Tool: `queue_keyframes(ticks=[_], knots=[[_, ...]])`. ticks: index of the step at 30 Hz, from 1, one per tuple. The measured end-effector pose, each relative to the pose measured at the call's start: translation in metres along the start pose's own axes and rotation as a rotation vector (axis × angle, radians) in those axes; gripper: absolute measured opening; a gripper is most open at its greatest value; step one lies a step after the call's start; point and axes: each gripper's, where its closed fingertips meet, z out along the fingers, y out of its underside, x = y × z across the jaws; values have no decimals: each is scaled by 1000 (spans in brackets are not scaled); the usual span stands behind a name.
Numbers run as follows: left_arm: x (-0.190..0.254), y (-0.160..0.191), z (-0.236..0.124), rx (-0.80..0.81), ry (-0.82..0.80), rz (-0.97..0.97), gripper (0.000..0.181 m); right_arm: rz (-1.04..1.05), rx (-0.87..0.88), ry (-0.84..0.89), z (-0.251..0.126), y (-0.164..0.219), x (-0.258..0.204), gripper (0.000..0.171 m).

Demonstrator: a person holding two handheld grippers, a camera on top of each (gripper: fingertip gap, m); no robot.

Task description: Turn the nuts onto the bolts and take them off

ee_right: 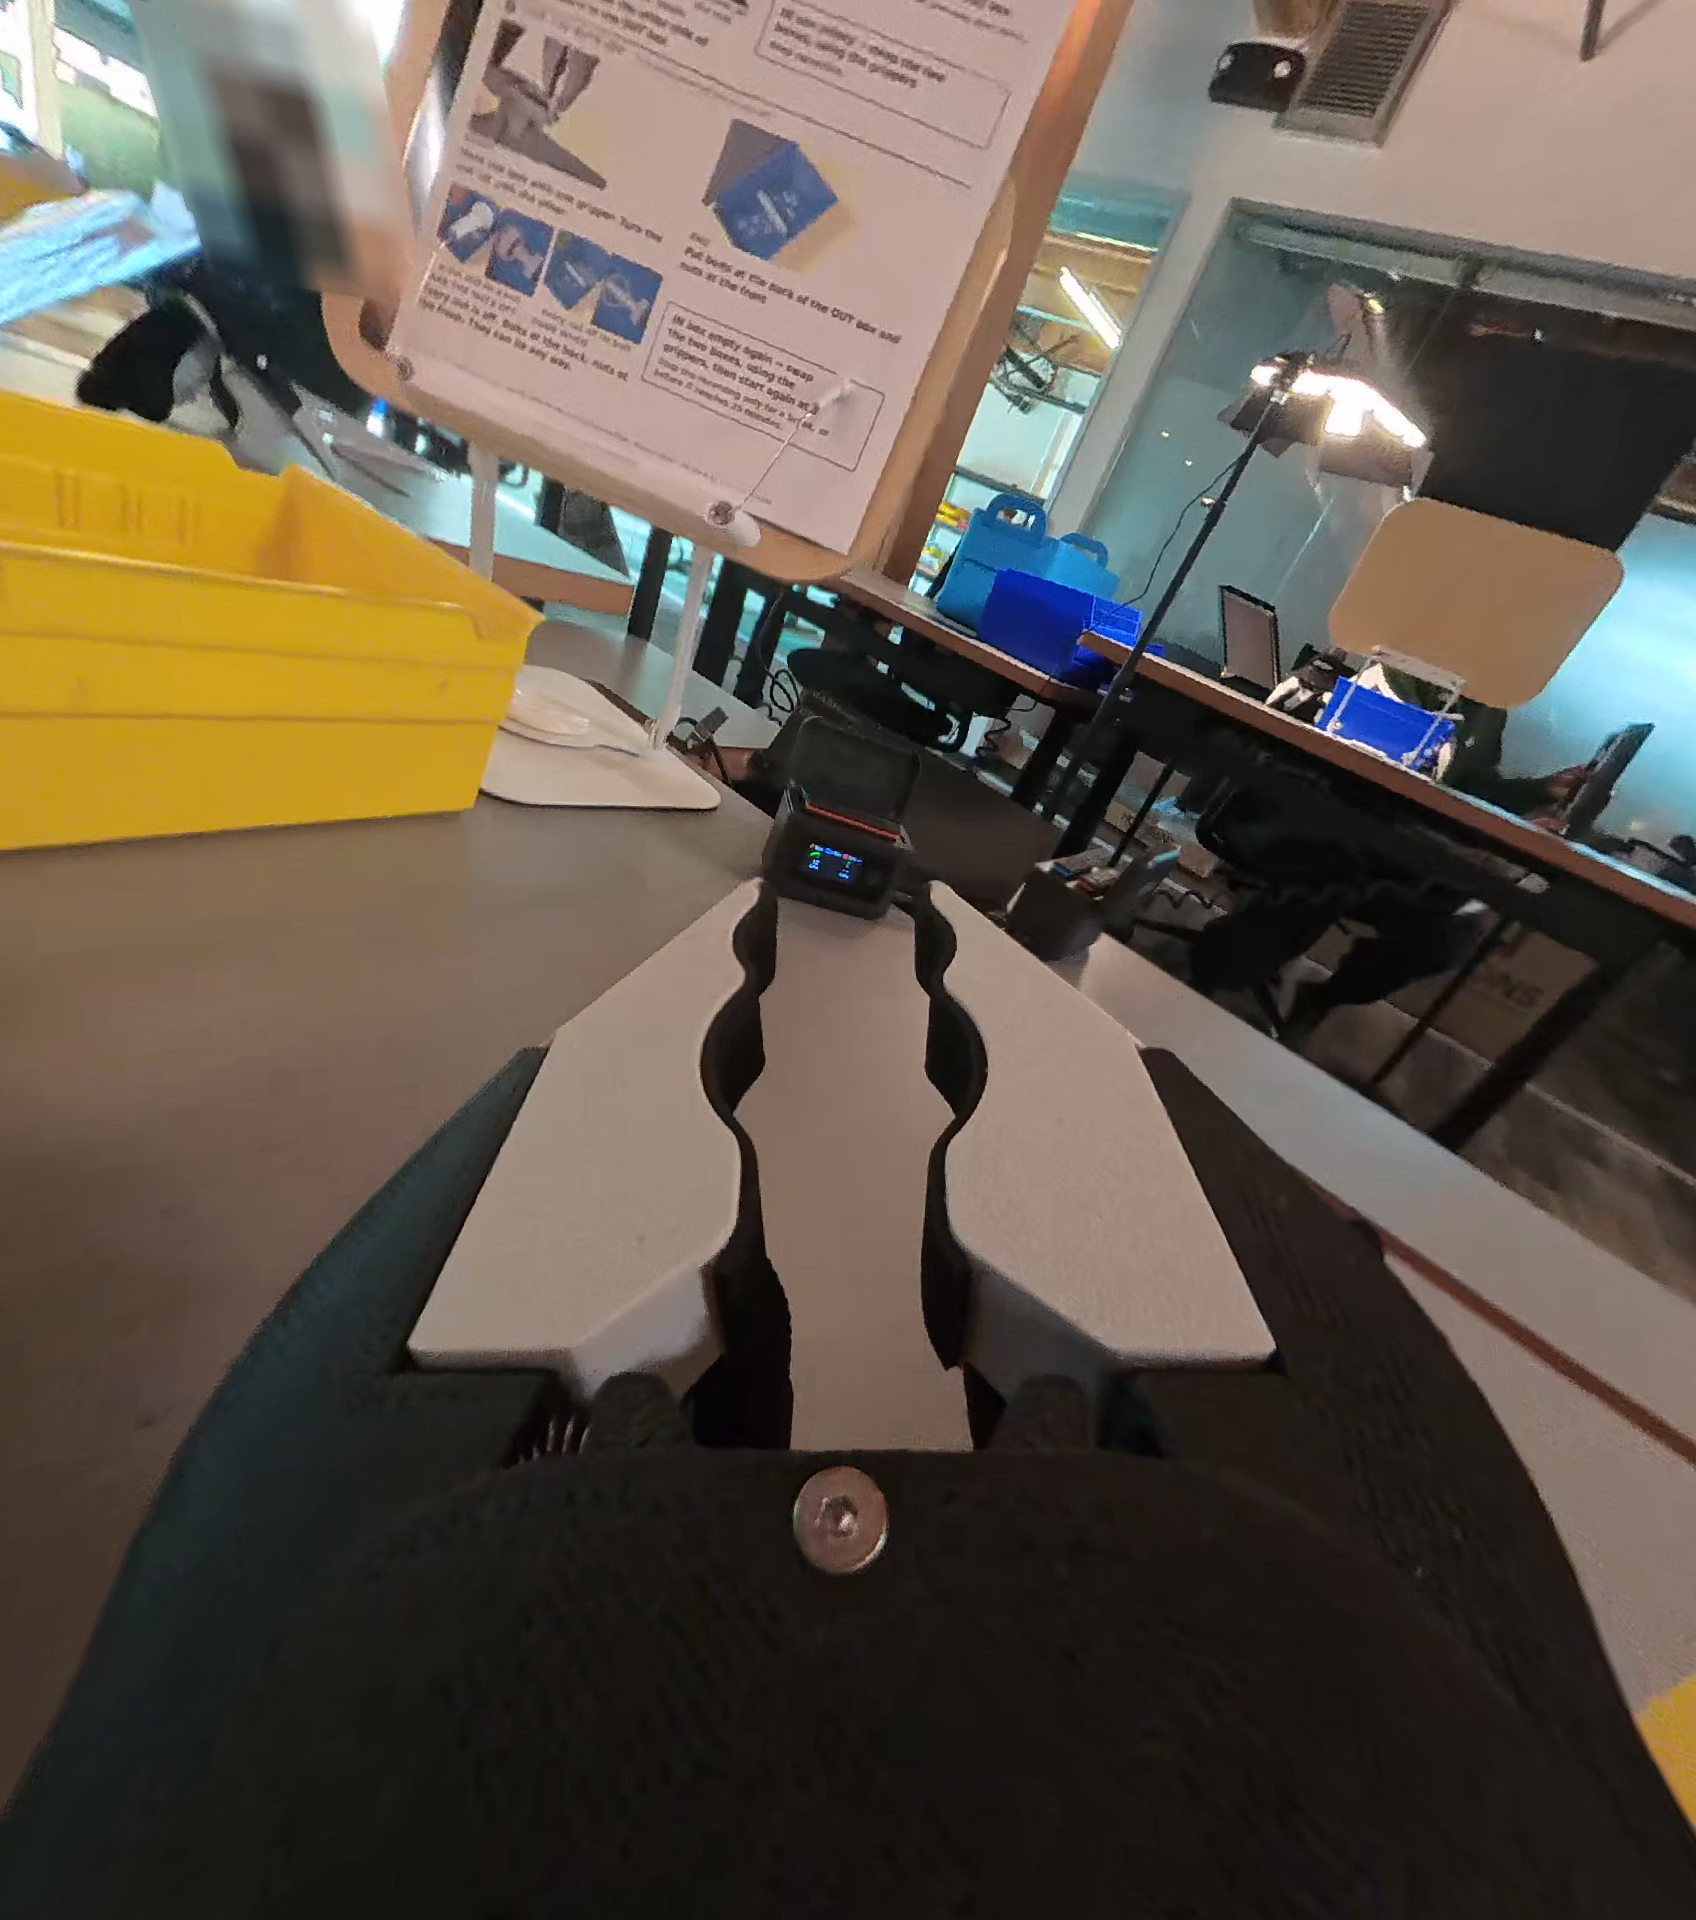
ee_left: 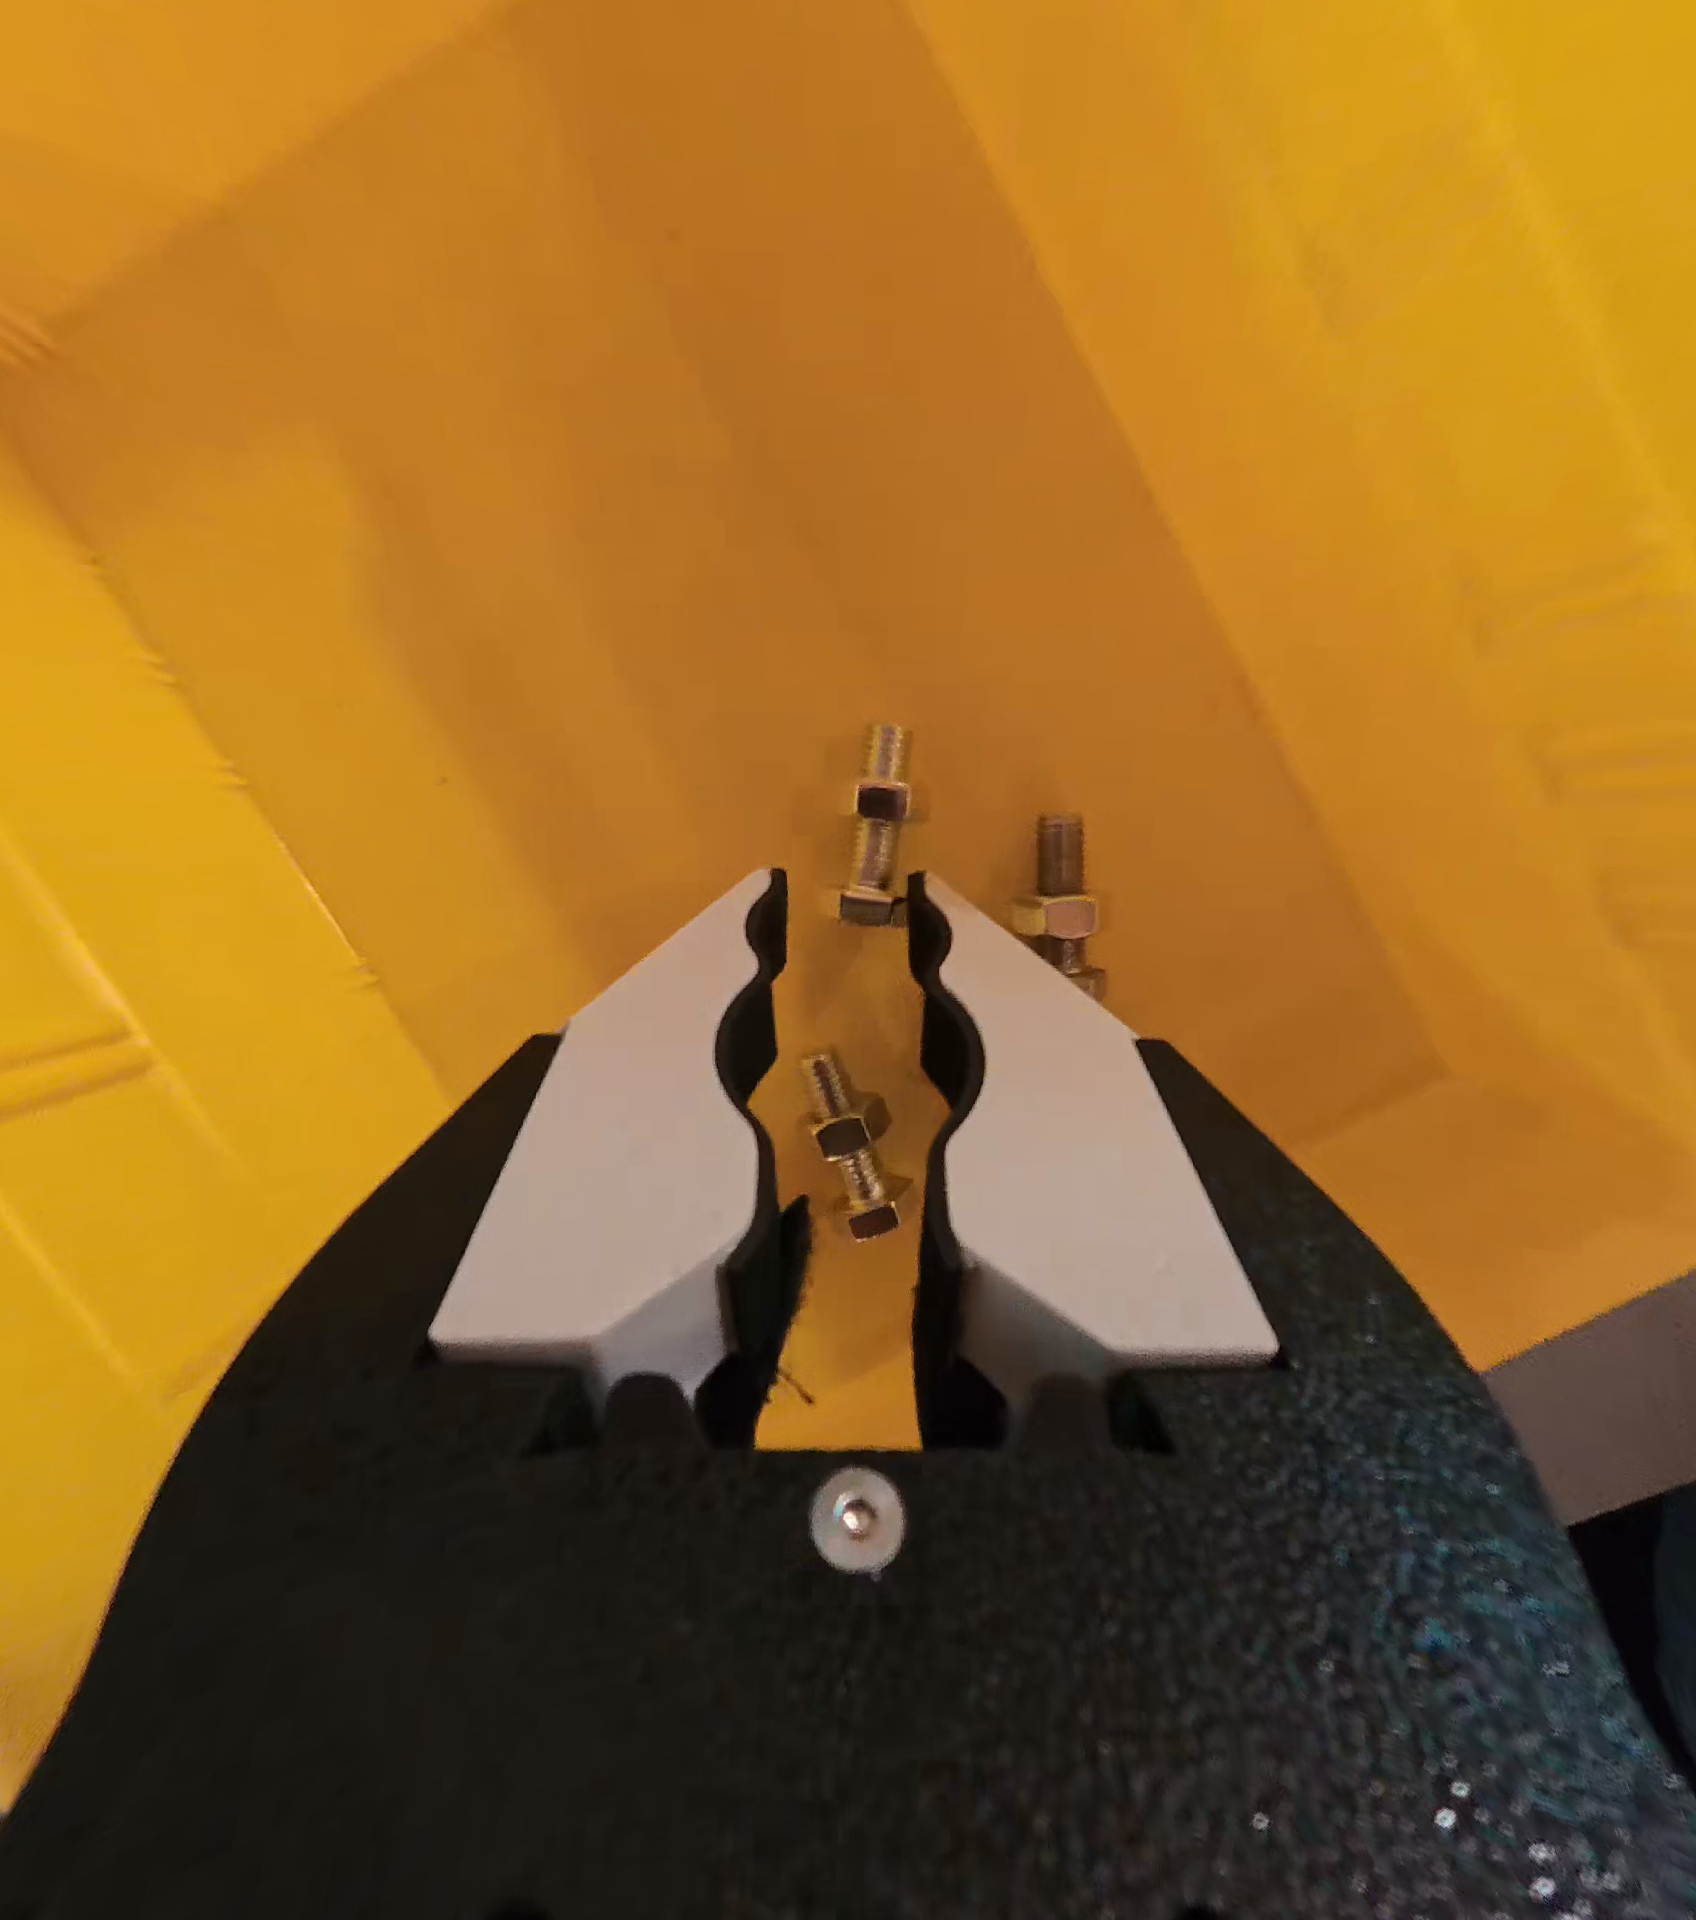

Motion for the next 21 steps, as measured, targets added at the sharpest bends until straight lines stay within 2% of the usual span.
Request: queue_keyframes(ticks=[8,11,15,18,21], knots=[[1,6,9,-28,8,-20,17,34,-8,47,-2,27,8,26],[-4,1,7,17,-64,10,16,54,-11,43,-3,31,9,26],[-8,-34,-25,232,-219,21,15,94,0,21,-7,32,7,26],[16,-77,-67,466,-270,65,15,94,15,-32,-7,28,-3,26],[70,-120,-96,653,-242,223,15,170,32,-306,-10,15,-44,20]])
